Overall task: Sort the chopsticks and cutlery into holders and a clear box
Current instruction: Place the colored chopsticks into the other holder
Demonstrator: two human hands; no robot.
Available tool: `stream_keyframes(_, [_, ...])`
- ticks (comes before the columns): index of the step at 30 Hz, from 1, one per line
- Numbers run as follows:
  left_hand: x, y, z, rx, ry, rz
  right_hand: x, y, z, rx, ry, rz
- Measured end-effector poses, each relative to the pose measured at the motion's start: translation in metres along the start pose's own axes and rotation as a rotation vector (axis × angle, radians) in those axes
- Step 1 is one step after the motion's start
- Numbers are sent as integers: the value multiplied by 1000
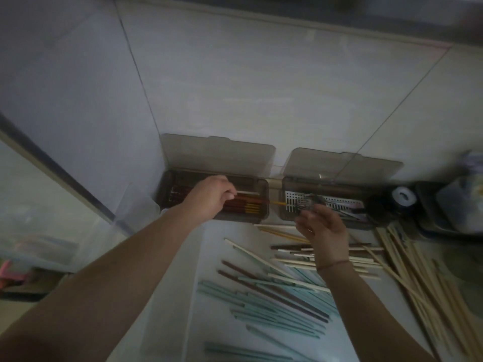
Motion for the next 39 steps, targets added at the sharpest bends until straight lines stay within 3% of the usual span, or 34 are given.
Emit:
stream_keyframes(7, [26,-5,-3,29,-144,267,-6,9,74,-161,81,70])
stream_keyframes(12, [27,-6,-6,64,-169,440,-10,12,97,-164,163,88])
stream_keyframes(17, [25,-4,-4,125,-216,489,-6,17,98,-95,296,151])
stream_keyframes(19, [17,-4,-3,101,-207,428,-11,20,105,-91,652,299])
stream_keyframes(22, [-6,0,-4,-87,-155,242,-29,28,119,41,1311,533])
stream_keyframes(25, [-41,16,-7,-293,-107,32,-50,32,135,233,1691,326])
stream_keyframes(28, [-77,36,-21,-436,-67,-149,-63,42,149,284,1673,281])
stream_keyframes(30, [-97,50,-40,-419,-49,-290,-64,51,152,273,1657,294])
stream_keyframes(34, [-123,82,-91,-168,-115,-424,-70,63,157,264,1677,296])
stream_keyframes(39, [-123,117,-144,124,-318,-286,-74,73,168,267,1694,336])
Point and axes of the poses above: each hand's wrist, its own y-axis away from the middle knuckle, its own z-axis out of the back of the hand, x = y × z, the point moved 2 cm from there along -y, towards the middle knuckle, and after that the axes turned 4 degrees about -y, right-handed, at the moved point
